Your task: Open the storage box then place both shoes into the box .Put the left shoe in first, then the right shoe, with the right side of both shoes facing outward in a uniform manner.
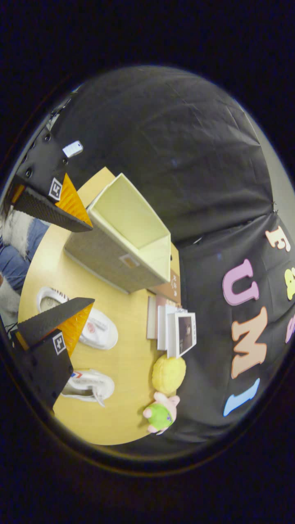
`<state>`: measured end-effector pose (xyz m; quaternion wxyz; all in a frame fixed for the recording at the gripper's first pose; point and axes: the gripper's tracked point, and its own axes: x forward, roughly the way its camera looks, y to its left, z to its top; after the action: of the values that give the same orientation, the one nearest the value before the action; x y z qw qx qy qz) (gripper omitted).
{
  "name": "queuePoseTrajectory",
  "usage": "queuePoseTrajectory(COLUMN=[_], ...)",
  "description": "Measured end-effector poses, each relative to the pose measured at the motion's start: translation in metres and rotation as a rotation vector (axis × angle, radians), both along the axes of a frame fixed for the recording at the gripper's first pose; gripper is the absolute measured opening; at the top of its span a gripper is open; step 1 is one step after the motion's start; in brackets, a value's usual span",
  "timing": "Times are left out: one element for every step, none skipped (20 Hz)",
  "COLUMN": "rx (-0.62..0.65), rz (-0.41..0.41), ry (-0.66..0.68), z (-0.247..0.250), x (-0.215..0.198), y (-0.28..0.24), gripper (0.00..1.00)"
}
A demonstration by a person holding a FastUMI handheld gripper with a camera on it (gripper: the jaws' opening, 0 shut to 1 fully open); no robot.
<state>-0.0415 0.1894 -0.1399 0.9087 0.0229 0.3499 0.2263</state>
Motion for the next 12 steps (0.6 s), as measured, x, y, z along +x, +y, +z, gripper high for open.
queuePoseTrajectory(rx=[-0.019, -0.041, -0.067, -0.102, -0.143, -0.177, -0.199, -0.209, -0.220, -0.234, -0.253, -0.274], rz=[-0.016, -0.019, -0.017, -0.020, -0.020, -0.023, -0.026, -0.027, -0.026, -0.028, -0.031, -0.032], ry=[0.014, 0.026, 0.035, 0.040, 0.046, 0.057, 0.076, 0.096, 0.113, 0.127, 0.141, 0.158], z=[-0.009, -0.017, -0.025, -0.034, -0.043, -0.051, -0.060, -0.066, -0.070, -0.075, -0.082, -0.087], x=[0.003, 0.003, 0.004, 0.005, 0.006, 0.005, 0.004, 0.002, 0.000, 0.000, 0.000, 0.001], y=[-0.011, -0.019, -0.026, -0.034, -0.042, -0.048, -0.053, -0.055, -0.058, -0.061, -0.065, -0.069], gripper=[1.00, 1.00, 1.00, 1.00, 0.99, 0.99, 0.99, 0.99, 0.99, 0.99, 0.99, 0.99])
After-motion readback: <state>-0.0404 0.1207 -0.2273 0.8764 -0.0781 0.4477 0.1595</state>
